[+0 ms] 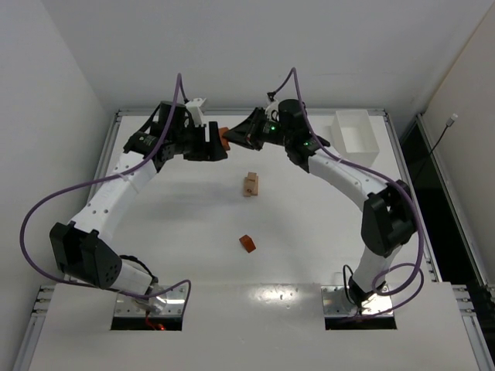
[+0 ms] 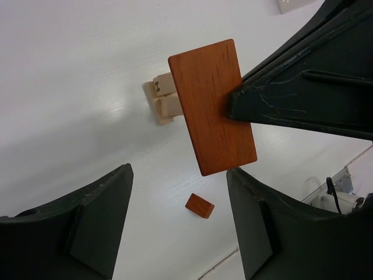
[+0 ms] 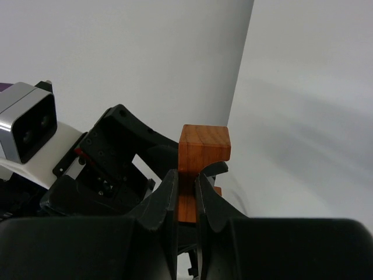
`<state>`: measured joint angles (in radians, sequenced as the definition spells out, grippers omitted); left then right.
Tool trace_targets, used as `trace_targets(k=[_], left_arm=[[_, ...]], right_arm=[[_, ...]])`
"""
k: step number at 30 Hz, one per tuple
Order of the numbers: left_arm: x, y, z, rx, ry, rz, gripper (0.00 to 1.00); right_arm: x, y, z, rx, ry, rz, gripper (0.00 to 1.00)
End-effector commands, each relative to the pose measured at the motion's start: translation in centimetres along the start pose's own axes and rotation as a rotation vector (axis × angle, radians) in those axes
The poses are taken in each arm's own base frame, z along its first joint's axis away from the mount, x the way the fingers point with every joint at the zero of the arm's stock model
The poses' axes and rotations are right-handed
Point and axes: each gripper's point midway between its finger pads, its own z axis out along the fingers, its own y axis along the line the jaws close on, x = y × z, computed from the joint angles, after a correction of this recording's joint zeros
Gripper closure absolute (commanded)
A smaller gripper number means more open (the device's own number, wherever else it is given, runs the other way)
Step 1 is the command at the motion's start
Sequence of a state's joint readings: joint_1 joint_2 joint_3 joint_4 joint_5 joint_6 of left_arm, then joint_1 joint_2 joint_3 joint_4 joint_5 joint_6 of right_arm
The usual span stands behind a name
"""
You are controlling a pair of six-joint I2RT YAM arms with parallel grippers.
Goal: Build the wood block tower
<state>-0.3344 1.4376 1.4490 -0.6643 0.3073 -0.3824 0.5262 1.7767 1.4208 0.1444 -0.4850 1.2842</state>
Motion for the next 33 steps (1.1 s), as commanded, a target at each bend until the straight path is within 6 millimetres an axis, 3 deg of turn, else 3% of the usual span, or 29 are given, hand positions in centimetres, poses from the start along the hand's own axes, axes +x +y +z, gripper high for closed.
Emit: trace_targets(k=[1, 14, 26, 28, 33], left_arm=[[-1.1, -1.3, -0.4, 0.042, -0.026, 0.026, 0.38], [-1.7, -2.7, -1.0, 0.106, -0.043, 0.022, 0.38], [-2.4, -2.9, -0.7, 0.111, -0.054, 0.008, 0.38], [-2.5, -2.8, -0.6, 0.102, -0.057, 0.008, 0.39], [-2.4, -2.2, -0.6, 0.067, -0.058, -0.006, 0.55]], right_arm=[[0.4, 2.0, -0.9, -0.059, 0.0, -0.023, 1.0], [0.2, 0.4, -0.1, -0.037, -0.011, -0.041, 1.0], [2.0, -0.3, 1.0, -0.01, 0.019, -0.029, 1.0], [2.0, -0.3, 1.0, -0.01, 0.019, -0.029, 1.0], [1.9, -0.4, 1.0, -0.006, 0.011, -0.039, 1.0]])
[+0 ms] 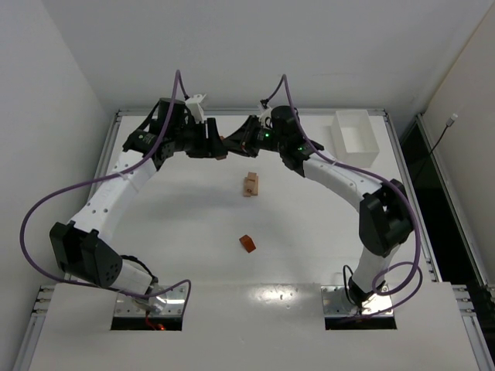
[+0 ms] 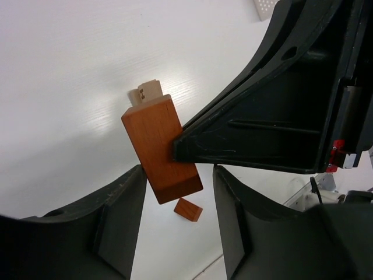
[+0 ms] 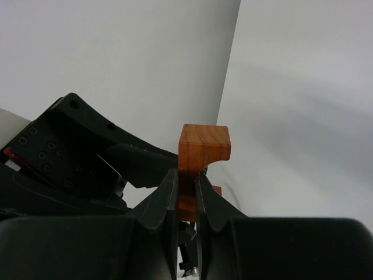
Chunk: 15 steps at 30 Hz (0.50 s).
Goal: Build the wood block tower
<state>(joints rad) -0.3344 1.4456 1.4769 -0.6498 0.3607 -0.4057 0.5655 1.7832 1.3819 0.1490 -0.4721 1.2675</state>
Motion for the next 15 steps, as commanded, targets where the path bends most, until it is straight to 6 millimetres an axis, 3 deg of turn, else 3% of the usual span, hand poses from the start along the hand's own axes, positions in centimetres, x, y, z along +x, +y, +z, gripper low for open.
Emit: trace_targets(k=[1, 15], left_arm=[[-1.51, -0.83, -0.29, 0.007, -0.043, 0.007, 0.55], [-1.15, -0.08, -0.15, -0.027, -0.037, 0.009, 0.6]], right_arm=[[-0.59, 0.84, 0.18, -0.031, -0.03, -0.043, 1.0], [-1.25, 0.09, 0.03, 0.003, -0.047, -0.046, 1.0]])
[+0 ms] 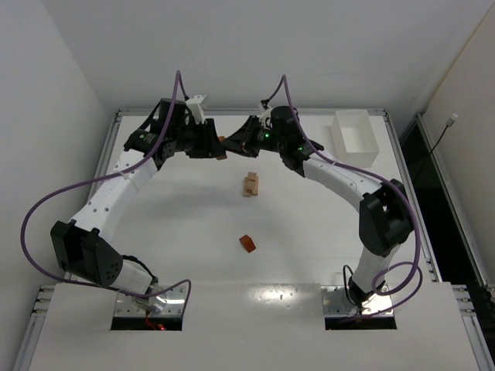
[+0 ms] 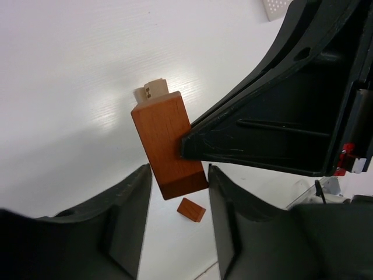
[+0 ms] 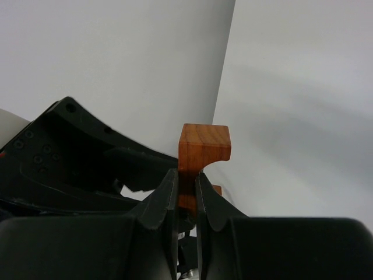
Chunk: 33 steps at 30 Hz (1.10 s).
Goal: Build the wood block tower
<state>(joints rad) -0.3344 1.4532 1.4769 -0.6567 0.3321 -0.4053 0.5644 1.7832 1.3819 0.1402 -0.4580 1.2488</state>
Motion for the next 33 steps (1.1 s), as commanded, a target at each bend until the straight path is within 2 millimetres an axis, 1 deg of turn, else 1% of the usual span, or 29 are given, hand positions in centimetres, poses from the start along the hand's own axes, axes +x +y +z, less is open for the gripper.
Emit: trace_targets(k=[1, 2, 4, 5, 6, 7, 8, 10, 15, 16, 17, 18, 19, 20, 21, 23, 24, 25, 26, 27, 28, 29, 30, 31, 32, 33], left_arm=[[-1.3, -0.7, -0.4, 0.005, -0.041, 0.013, 0.64], [-1.1, -0.5, -0.4, -0.007, -0.035, 0.01, 0.69], [-1.2, -0.2, -0.4, -0.027, -0.043, 0.001, 0.82], [-1.2, -0.2, -0.4, -0.027, -0.043, 0.001, 0.93], [-1.3, 0.0, -0.4, -0.038, -0.047, 0.0, 0.97], [-1.3, 0.0, -0.4, -0.038, -0.047, 0.0, 0.99], [-1.1, 0.1, -0.4, -0.041, -0.038, -0.002, 0.99], [-1.2, 0.2, -0.4, -0.05, -0.041, -0.002, 1.0], [-1.0, 0.3, -0.1, -0.053, -0.033, -0.014, 1.0], [-0.7, 0.7, 0.0, -0.064, -0.028, -0.017, 1.0], [-0.7, 0.7, 0.0, -0.064, -0.028, -0.017, 1.0], [-0.7, 0.7, 0.0, -0.064, -0.028, -0.017, 1.0], [-0.2, 0.8, -0.1, -0.068, -0.017, -0.02, 1.0], [0.1, 0.9, 0.0, -0.071, -0.009, -0.023, 1.0], [-0.1, 0.8, -0.4, -0.068, -0.018, -0.02, 1.0], [0.5, 1.3, -0.3, -0.091, -0.012, -0.024, 1.0], [0.6, 1.3, -0.6, -0.09, -0.015, -0.023, 1.0], [0.8, 1.0, -0.5, -0.084, -0.011, -0.018, 1.0], [0.9, 1.0, -0.9, -0.091, -0.018, -0.016, 1.0], [1.4, 1.3, -0.7, -0.096, -0.005, -0.02, 1.0], [1.2, 1.1, -1.1, -0.091, -0.017, -0.017, 1.0], [1.5, 0.9, -1.2, -0.094, -0.016, -0.011, 1.0], [1.6, 0.9, -1.1, -0.122, -0.023, 0.002, 1.0], [1.8, 1.0, -0.7, -0.137, -0.018, 0.007, 1.0], [2.1, 1.7, -0.3, -0.164, -0.002, 0.002, 1.0], [2.5, 1.8, 0.3, -0.179, 0.013, 0.006, 1.0]], right_arm=[[-1.1, 0.4, 0.0, -0.01, -0.037, -0.032, 1.0], [-1.1, 0.4, 0.0, -0.01, -0.037, -0.032, 1.0], [-1.1, 0.2, 0.0, 0.003, -0.042, -0.027, 1.0], [-1.1, 0.2, 0.0, 0.003, -0.042, -0.026, 1.0], [-1.1, 0.2, 0.0, 0.003, -0.042, -0.026, 1.0], [-1.2, -0.1, 0.0, 0.017, -0.047, -0.022, 1.0], [-1.3, 0.3, -0.2, 0.01, -0.051, -0.026, 1.0], [-1.3, 0.3, -0.2, 0.009, -0.051, -0.026, 1.0], [-1.4, 0.2, -0.2, 0.014, -0.059, -0.026, 0.99], [-1.3, 0.1, -0.2, 0.021, -0.055, -0.022, 0.89], [-1.5, 0.3, -0.1, 0.009, -0.062, -0.028, 0.77], [-1.9, 0.2, -0.3, 0.012, -0.07, -0.026, 0.63], [-2.0, 0.3, -0.3, 0.005, -0.074, -0.03, 0.42], [-2.0, 0.3, -0.3, 0.005, -0.074, -0.03, 0.35], [-2.7, 0.7, -0.7, -0.008, -0.092, -0.05, 0.25], [-3.5, 1.7, -1.4, -0.032, -0.116, -0.094, 0.21], [-4.2, 2.0, -2.1, -0.039, -0.129, -0.111, 0.21], [-4.4, 1.4, -2.5, -0.031, -0.138, -0.127, 0.19], [-5.8, 1.5, -4.0, -0.025, -0.175, -0.191, 0.19], [-5.8, 0.0, -4.9, 0.03, -0.167, -0.197, 0.19], [-6.5, -1.1, -6.0, 0.072, -0.183, -0.221, 0.19], [-8.5, -3.0, -7.9, 0.135, -0.214, -0.307, 0.19], [-10.6, -6.4, -11.2, 0.297, -0.264, -0.377, 0.21], [-9.9, -6.5, -11.8, 0.32, -0.244, -0.359, 0.21], [-12.0, -8.8, -14.5, 0.421, -0.277, -0.466, 0.21], [-12.6, -9.9, -16.2, 0.48, -0.282, -0.511, 0.22]])
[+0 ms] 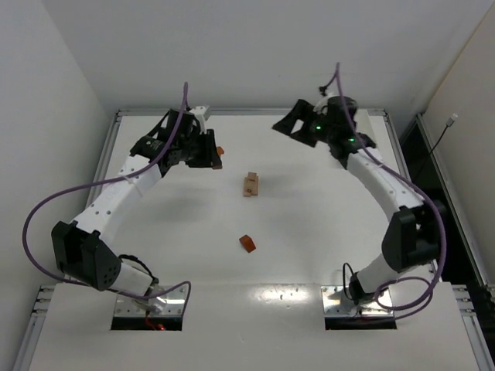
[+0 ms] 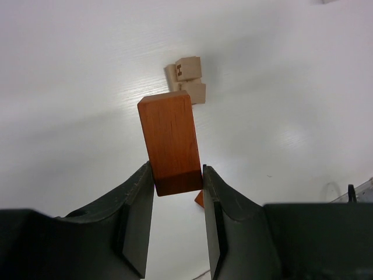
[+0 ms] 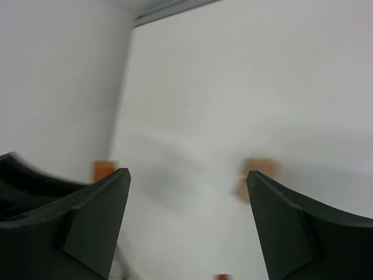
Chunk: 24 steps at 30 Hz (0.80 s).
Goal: Build the wood block tower
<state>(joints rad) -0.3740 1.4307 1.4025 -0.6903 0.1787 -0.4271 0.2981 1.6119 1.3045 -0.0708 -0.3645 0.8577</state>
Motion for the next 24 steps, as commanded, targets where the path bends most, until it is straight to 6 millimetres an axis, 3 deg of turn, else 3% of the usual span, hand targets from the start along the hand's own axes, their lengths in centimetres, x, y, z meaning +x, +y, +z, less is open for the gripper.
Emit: trace_targets(k=[1, 2, 3, 4, 8, 9, 10, 12, 15, 24], left_arm=[[0.0, -0.5, 0.3, -0.035, -0.009, 0.027, 1.0], [0.8, -0.1, 1.8, -0.063, 0.035, 0.028, 1.0], [-0.2, -0.7, 2.2, -0.071, 0.016, 0.041, 1.0], [0.2, -1.7, 2.8, -0.069, 0.039, 0.082, 1.0], [-0.4, -2.9, 6.4, -0.096, 0.098, 0.121, 1.0], [-1.4, -3.9, 6.8, -0.08, 0.08, 0.129, 1.0], [-0.7, -3.7, 8.4, -0.081, 0.12, 0.136, 1.0], [-1.4, -4.4, 9.2, -0.085, 0.112, 0.147, 1.0], [-0.4, -4.7, 10.5, -0.099, 0.138, 0.163, 1.0], [3.5, -4.0, 12.6, -0.154, 0.226, 0.252, 1.0]], right_arm=[[-3.0, -6.6, -6.4, 0.267, -0.04, -0.288, 0.22], [-3.7, -8.2, -7.8, 0.337, -0.048, -0.325, 0.22], [-4.5, -9.8, -9.3, 0.39, -0.039, -0.4, 0.22], [-3.6, -11.0, -10.5, 0.437, 0.008, -0.405, 0.22], [-3.1, -11.8, -13.7, 0.488, 0.04, -0.498, 0.22], [-3.3, -11.1, -14.6, 0.481, 0.02, -0.533, 0.22], [-3.2, -10.9, -15.1, 0.487, 0.009, -0.537, 0.22], [-2.6, -11.6, -16.5, 0.507, -0.005, -0.525, 0.22], [-1.4, -12.3, -17.2, 0.507, 0.0, -0.484, 0.22], [-1.2, -13.3, -18.0, 0.492, -0.018, -0.426, 0.22]])
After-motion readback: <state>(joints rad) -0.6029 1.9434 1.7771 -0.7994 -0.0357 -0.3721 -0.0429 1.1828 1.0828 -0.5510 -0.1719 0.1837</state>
